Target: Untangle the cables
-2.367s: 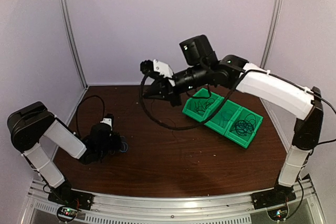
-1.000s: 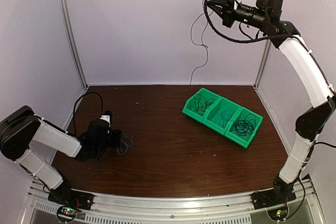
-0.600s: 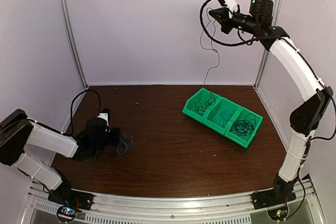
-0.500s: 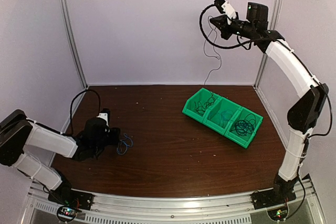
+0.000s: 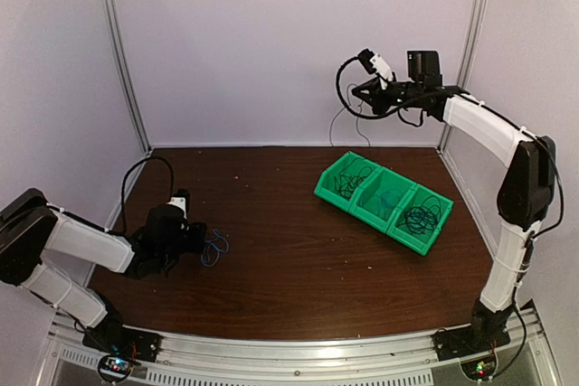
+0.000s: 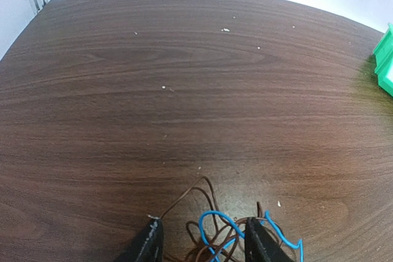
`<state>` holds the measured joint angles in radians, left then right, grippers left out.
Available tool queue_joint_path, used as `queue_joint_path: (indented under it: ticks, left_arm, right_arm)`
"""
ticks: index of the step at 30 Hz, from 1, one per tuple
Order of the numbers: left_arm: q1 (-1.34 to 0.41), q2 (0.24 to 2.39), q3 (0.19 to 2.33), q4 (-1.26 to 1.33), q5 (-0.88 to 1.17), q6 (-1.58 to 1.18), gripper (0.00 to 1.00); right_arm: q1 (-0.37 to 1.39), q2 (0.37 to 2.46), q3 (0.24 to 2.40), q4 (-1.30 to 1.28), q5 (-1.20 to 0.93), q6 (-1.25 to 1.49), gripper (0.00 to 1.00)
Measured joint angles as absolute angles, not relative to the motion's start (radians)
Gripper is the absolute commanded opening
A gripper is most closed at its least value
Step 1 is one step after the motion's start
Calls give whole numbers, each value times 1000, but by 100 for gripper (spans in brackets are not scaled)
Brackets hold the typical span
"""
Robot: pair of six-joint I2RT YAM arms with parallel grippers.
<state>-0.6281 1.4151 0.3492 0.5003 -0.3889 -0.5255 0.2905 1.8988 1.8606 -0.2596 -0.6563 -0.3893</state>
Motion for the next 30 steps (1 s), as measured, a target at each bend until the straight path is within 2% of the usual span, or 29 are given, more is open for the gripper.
queue_joint_path:
  ticks: [7, 12, 17, 30]
  left_arm:
    - [-628, 1424, 349, 515, -389, -525, 46]
    - [-628, 1438, 348, 523, -388, -525, 46]
    - [-628, 1449, 345, 529, -384, -527, 46]
    - [-628, 1449, 314, 535, -384, -534, 46]
  right_arm:
    - [290, 1824, 1659, -195, -674, -360, 0]
    - [290, 1823, 1589, -184, -673, -354, 0]
    - [290, 1849, 1591, -176, -656, -351, 0]
    - [291, 2118, 1658, -284, -650, -341, 0]
